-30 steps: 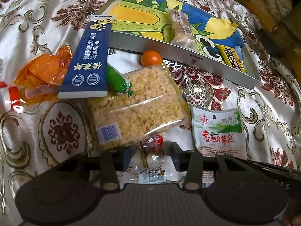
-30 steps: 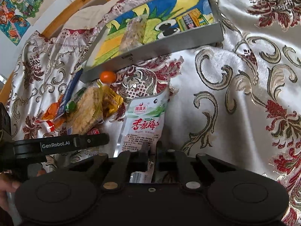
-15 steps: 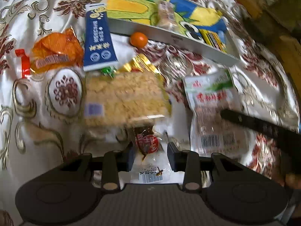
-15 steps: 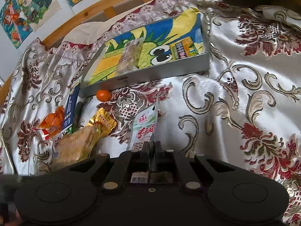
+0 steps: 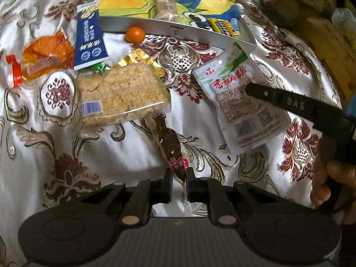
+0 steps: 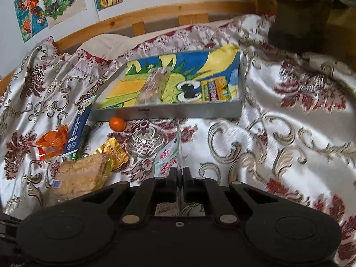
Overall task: Organize snacks
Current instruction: 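Grasp the brown sausage stick with the left tool, then carry the sausage stick in the left tool into the tray while the right tool places the pouch there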
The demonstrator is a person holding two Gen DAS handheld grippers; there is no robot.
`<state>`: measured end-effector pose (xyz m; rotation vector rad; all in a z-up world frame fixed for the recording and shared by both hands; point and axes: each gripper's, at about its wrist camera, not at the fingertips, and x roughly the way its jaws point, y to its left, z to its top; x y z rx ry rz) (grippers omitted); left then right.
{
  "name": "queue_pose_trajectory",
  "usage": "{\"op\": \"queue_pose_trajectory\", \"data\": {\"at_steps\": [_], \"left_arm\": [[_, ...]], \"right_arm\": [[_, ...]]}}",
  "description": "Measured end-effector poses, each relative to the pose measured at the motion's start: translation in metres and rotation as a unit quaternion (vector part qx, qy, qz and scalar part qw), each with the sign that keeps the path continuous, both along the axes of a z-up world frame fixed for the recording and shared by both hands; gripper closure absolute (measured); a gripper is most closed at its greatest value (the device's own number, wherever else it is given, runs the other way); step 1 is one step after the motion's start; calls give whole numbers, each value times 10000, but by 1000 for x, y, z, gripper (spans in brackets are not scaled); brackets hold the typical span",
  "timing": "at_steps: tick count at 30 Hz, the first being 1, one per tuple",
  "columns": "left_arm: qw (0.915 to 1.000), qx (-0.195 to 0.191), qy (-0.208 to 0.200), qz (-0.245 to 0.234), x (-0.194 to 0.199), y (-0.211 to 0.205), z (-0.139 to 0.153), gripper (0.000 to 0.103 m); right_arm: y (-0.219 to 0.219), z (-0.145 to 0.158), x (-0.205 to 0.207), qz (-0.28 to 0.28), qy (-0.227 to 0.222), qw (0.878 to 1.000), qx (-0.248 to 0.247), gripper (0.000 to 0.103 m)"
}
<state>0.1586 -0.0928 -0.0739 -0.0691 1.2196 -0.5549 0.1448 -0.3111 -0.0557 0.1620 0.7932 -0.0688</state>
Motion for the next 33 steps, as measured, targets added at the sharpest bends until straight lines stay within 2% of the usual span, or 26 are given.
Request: {"op": "queue_pose_trajectory", "data": {"at_steps": [2, 6, 7, 10, 18, 22, 27, 33], "left_arm": [[9999, -7, -44, -117, -7, -3, 1, 91], [9992, -283, 98, -276, -17, -9, 3, 93], [9991, -304, 69, -297, -19, -10, 4, 98], [9981, -418, -116, -436, -24, -12, 10, 98], [9982, -373, -179, -430, -24, -11, 13, 98], [9968, -457, -615, -212, -22, -6, 26, 98], [9908, -667, -1168, 125, -12, 3, 44, 98], [9832, -908, -1517, 445, 29, -2, 67, 98]], "right_arm": [[1, 3, -1, -7, -87, 9999, -138, 99], [-3, 5, -3, -121, -181, 9996, -194, 99], [-4, 6, -3, -146, -203, 9995, -181, 99], [-8, 10, -6, -217, -315, 9991, -187, 99], [-13, 14, -9, -369, -472, 9980, -206, 99], [-15, 20, -12, -415, -670, 9967, -180, 99], [-19, 31, -16, -521, -1097, 9921, -301, 99], [-24, 40, -5, -543, -1685, 9835, -383, 99]]}}
